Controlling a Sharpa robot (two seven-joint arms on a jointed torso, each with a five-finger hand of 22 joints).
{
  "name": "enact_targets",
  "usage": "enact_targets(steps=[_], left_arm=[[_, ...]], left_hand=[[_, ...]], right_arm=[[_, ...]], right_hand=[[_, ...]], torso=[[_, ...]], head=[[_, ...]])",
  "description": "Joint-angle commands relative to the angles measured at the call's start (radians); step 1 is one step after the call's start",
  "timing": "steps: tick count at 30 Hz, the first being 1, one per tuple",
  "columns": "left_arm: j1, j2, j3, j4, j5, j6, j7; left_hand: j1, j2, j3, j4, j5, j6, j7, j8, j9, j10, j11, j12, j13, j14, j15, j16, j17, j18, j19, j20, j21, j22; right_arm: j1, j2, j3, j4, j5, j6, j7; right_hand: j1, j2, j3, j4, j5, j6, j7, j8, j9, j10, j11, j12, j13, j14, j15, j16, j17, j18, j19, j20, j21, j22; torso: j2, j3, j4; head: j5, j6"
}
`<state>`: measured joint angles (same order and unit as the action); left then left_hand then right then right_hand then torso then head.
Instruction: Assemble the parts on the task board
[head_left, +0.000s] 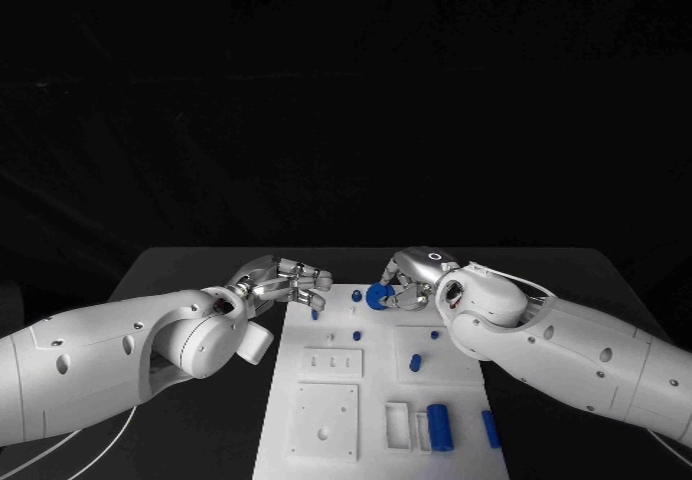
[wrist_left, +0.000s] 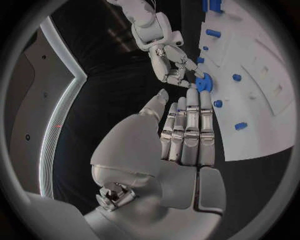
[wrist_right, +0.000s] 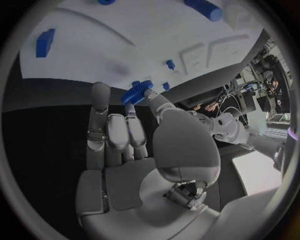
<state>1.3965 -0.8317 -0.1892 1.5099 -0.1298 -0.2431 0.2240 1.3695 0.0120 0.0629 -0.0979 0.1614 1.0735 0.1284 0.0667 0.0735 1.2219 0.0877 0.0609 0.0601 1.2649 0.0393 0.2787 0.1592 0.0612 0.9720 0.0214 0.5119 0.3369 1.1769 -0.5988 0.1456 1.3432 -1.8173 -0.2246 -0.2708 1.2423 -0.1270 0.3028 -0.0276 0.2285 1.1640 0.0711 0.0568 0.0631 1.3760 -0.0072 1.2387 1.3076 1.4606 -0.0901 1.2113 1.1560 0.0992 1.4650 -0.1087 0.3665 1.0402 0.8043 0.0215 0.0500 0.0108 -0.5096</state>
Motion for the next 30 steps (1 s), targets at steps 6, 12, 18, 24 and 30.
enact_targets(steps=[6,12,18,24,30], left_arm=[[0.002,0.003,0.001,0.001,-0.002,0.004,0.01],[0.002,0.005,0.001,0.002,-0.002,0.004,0.009],[0.002,0.006,0.001,0.003,-0.002,0.005,0.009],[0.002,0.007,0.001,0.003,-0.002,0.005,0.008],[0.002,0.008,0.001,0.004,-0.002,0.006,0.008]], left_hand=[[0.0,-0.003,-0.004,-0.001,-0.006,-0.012,0.0,0.001,-0.002,-0.006,0.001,-0.002,0.0,0.007,0.002,-0.007,0.001,-0.003,0.007,0.001,-0.005,-0.003],[0.0,-0.003,-0.004,-0.001,-0.006,-0.012,0.0,0.001,-0.002,-0.006,0.001,-0.002,0.0,0.007,0.002,-0.007,0.001,-0.003,0.007,0.001,-0.005,-0.003],[0.0,-0.003,-0.004,-0.001,-0.006,-0.012,0.0,0.001,-0.002,-0.006,0.001,-0.002,0.0,0.007,0.002,-0.007,0.001,-0.003,0.007,0.001,-0.005,-0.003],[0.0,-0.003,-0.004,-0.001,-0.006,-0.012,0.0,0.001,-0.002,-0.006,0.001,-0.002,0.0,0.007,0.002,-0.007,0.001,-0.003,0.007,0.001,-0.005,-0.003],[0.0,-0.003,-0.004,-0.001,-0.006,-0.012,0.0,0.001,-0.002,-0.006,0.001,-0.002,0.0,0.007,0.002,-0.007,0.001,-0.003,0.007,0.001,-0.005,-0.003]], right_arm=[[-0.001,0.049,-0.018,-0.008,-0.029,-0.032,-0.01],[-0.001,0.084,-0.039,-0.039,-0.037,-0.042,-0.012],[-0.005,0.11,-0.057,-0.063,-0.04,-0.043,-0.007],[-0.01,0.128,-0.066,-0.077,-0.04,-0.039,-0.008],[-0.013,0.14,-0.071,-0.1,-0.043,-0.044,-0.023]], right_hand=[[-0.001,-0.01,0.008,0.003,-0.002,-0.001,0.003,0.005,0.001,0.005,-0.001,-0.002,-0.001,0.0,0.001,0.002,-0.005,0.009,0.027,0.002,-0.009,0.003],[-0.001,-0.01,0.008,0.003,-0.002,-0.001,0.003,0.005,0.001,0.005,-0.001,-0.002,-0.001,0.0,0.001,0.002,-0.005,0.009,0.027,0.002,-0.009,0.003],[0.0,-0.011,0.009,0.002,-0.003,-0.002,0.003,0.005,0.001,0.004,-0.001,-0.004,-0.003,0.0,0.001,0.0,-0.007,0.009,0.028,0.002,-0.013,0.005],[-0.001,-0.011,0.008,0.001,-0.003,-0.004,0.004,0.005,0.0,0.002,-0.001,-0.007,-0.005,-0.001,0.001,-0.002,-0.008,0.009,0.028,0.002,-0.016,0.005],[-0.001,-0.012,0.007,0.0,-0.003,-0.008,0.005,0.005,0.0,0.0,0.0,-0.01,-0.007,-0.001,0.001,-0.003,-0.01,0.009,0.029,0.002,-0.018,0.006]], torso=[[0.0,-0.0007,0.0009],[0.001,-0.0003,0.0016],[0.001,0.0001,-0.0005],[0.001,0.001,-0.0011],[0.0,0.0008,-0.0022]], head=[[0.009,-0.001],[0.011,-0.003],[0.015,-0.007],[0.018,-0.009],[0.019,-0.008]])
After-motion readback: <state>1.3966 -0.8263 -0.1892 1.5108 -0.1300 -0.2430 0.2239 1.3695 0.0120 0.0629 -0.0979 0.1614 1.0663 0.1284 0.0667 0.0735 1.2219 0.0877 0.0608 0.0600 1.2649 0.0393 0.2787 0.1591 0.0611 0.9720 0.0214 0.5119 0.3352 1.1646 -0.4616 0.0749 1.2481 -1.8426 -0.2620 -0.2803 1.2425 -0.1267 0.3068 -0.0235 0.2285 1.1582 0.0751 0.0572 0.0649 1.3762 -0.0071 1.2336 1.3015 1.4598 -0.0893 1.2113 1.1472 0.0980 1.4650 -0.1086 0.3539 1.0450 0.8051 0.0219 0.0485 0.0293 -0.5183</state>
